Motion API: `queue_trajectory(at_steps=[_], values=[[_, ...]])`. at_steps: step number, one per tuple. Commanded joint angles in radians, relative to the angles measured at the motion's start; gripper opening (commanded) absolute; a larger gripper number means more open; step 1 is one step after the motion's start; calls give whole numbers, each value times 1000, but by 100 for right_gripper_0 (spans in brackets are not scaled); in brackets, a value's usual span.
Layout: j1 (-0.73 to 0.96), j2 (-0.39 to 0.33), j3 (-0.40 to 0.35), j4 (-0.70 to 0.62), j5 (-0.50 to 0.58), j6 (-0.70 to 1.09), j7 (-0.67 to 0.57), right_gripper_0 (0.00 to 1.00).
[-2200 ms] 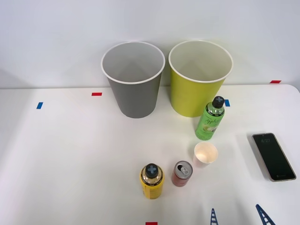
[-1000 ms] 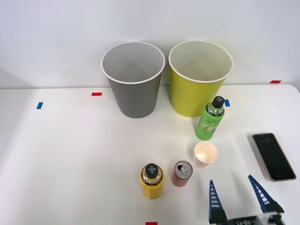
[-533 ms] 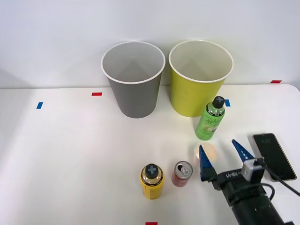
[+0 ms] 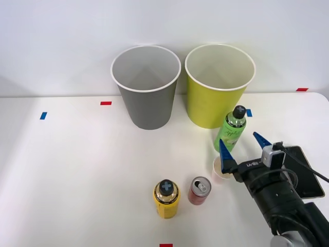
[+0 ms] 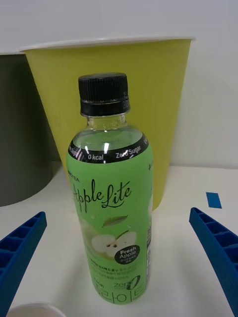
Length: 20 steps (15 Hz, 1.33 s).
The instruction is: Put cans in the gray bin, plastic bottles in the light green bin
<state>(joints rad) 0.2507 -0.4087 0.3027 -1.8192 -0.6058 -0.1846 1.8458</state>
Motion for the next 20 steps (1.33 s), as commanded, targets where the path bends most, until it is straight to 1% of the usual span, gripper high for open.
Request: queue_trajectory(at_steps=[1,6,8,9,10,11,18,20], values=[[-59,40,-4,46,-2,1,1,100],[-85,37,-20,58,-2,2,6,100],[-90,37,-31,57,6,36,12,100],[-91,39,-31,57,6,36,15,82],[-93,44,-33,57,3,34,15,27],[-94,48,-34,57,0,36,15,0],[-111,102,-50,57,-2,39,15,0],[-113,105,-48,55,6,40,16,0]])
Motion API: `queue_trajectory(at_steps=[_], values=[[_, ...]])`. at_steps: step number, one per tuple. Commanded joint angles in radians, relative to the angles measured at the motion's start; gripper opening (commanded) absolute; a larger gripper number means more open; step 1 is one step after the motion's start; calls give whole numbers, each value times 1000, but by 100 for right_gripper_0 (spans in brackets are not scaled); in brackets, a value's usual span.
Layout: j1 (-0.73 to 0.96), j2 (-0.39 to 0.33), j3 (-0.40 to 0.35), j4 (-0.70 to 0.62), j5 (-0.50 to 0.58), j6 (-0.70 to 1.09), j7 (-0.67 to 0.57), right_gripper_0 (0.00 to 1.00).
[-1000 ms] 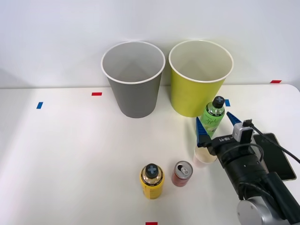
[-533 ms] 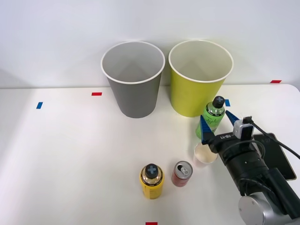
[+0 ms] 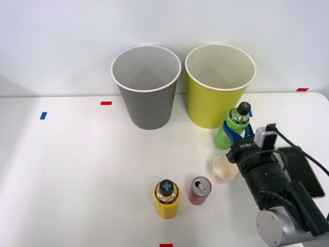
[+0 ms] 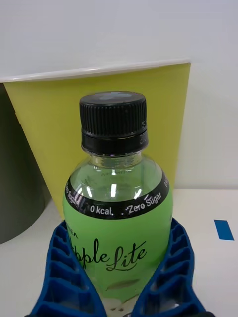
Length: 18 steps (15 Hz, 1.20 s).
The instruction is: Put cans in the gray bin, plastic bottles in the light green bin
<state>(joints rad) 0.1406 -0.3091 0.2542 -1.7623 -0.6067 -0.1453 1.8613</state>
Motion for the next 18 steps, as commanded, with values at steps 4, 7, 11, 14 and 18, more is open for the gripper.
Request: queue_trajectory(at_steps=[4,7,11,14,18], values=[[4,-24,37,-3,-2,1,-11,0],[13,-38,51,-32,-4,1,-17,0],[36,-68,62,-109,-4,3,-21,0],[70,-101,71,-198,-1,4,-19,0],[128,-139,42,-410,-7,159,-27,0]])
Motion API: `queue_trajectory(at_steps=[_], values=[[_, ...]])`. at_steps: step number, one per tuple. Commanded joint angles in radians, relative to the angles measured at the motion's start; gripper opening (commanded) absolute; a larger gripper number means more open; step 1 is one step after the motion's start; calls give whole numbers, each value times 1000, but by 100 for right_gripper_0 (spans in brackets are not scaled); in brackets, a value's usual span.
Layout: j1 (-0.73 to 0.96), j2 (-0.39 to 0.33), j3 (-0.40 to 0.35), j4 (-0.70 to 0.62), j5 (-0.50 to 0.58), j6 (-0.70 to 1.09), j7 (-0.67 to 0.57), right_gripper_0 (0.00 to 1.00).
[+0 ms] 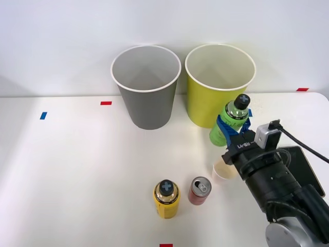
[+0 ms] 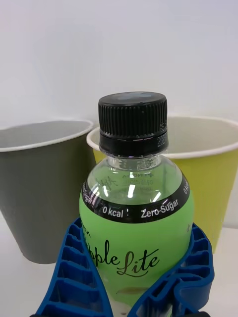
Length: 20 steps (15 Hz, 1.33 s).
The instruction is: Put cans in the gray bin, plastic bottles in the light green bin
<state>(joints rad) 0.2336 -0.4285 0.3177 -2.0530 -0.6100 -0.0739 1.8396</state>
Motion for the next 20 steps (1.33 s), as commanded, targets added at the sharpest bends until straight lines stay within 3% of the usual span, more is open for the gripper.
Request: queue_trajectory(at_steps=[1,3,5,7,9,12,20], values=[[33,-19,-22,-144,-5,91,-7,0],[33,-16,-28,-210,-7,105,-10,0],[29,-3,-92,-343,-13,284,-20,0],[-7,30,-192,-452,-105,482,-31,0],[-68,60,-233,-452,-165,508,-31,0],[-180,89,-262,-380,-166,506,-40,0],[-557,117,-315,27,-125,508,-30,0]])
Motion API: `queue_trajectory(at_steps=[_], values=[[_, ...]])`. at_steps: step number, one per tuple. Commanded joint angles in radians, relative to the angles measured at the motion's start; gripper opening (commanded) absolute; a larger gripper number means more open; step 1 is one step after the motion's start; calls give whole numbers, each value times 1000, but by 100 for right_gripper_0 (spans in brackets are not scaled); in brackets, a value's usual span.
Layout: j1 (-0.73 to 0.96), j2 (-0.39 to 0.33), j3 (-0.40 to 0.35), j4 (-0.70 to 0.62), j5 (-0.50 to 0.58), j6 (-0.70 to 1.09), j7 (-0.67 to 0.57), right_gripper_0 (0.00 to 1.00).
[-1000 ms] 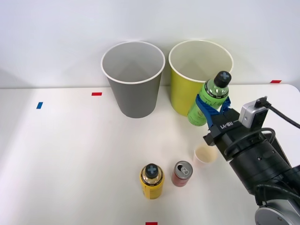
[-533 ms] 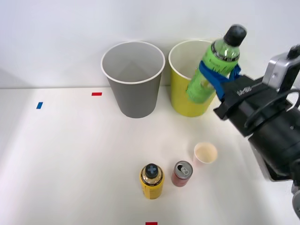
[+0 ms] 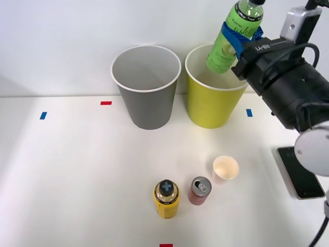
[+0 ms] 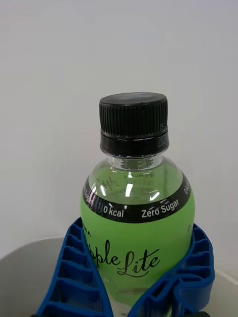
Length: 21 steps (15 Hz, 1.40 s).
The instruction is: Put cans in the gray bin, plastic bottles in the light green bin
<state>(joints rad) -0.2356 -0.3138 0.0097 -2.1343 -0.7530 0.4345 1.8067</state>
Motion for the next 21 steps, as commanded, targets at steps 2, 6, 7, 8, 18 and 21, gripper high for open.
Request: queue_trajectory(at_steps=[2,6,7,8,18,21], values=[[-157,4,-8,208,37,0,10,0],[-203,2,-7,278,57,0,17,0],[-203,2,-4,278,57,-2,16,3],[-203,4,-2,278,57,-5,17,25],[29,-85,99,114,58,-160,26,100],[231,-94,85,-53,58,-160,30,100]])
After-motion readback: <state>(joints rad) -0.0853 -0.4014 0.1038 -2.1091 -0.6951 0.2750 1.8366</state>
